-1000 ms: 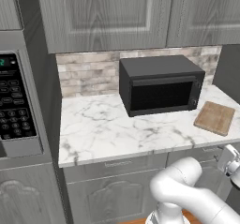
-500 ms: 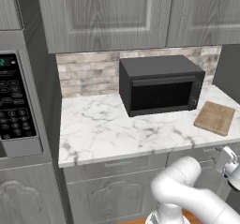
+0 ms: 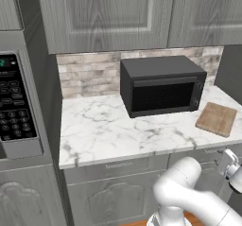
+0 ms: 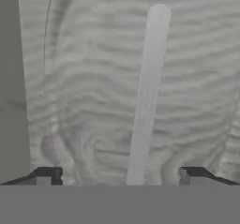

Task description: Open the drawer on the right and place the cutting tools on the cutting board.

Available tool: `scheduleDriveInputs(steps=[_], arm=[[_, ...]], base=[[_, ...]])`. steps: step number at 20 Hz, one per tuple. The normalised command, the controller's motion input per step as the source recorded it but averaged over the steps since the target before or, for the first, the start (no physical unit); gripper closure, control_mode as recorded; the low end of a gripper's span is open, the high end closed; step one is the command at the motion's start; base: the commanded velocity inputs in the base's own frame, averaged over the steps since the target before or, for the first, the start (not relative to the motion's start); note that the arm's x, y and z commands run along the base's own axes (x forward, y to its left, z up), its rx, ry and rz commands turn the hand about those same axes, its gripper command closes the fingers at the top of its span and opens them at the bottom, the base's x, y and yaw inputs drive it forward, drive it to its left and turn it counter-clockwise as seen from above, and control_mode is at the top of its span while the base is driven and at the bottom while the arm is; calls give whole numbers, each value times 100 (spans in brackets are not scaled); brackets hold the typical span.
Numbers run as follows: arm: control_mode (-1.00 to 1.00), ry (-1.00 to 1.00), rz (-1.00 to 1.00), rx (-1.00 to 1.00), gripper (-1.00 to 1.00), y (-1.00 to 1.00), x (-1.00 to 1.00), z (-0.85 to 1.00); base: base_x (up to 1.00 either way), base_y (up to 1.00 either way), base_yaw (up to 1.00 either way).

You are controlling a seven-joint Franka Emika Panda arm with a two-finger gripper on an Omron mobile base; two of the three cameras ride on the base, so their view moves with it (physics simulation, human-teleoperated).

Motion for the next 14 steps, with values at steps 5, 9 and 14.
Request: scheduleDriveInputs(steps=[5,9,14], arm=[[-100,0,0,0,-100,-34,29,-20],[-100,0,0,0,-100,-32,39,-19],[-100,0,0,0,-100,-30,36,-23]], base=[[0,0,0],[0,0,0],[0,0,0]])
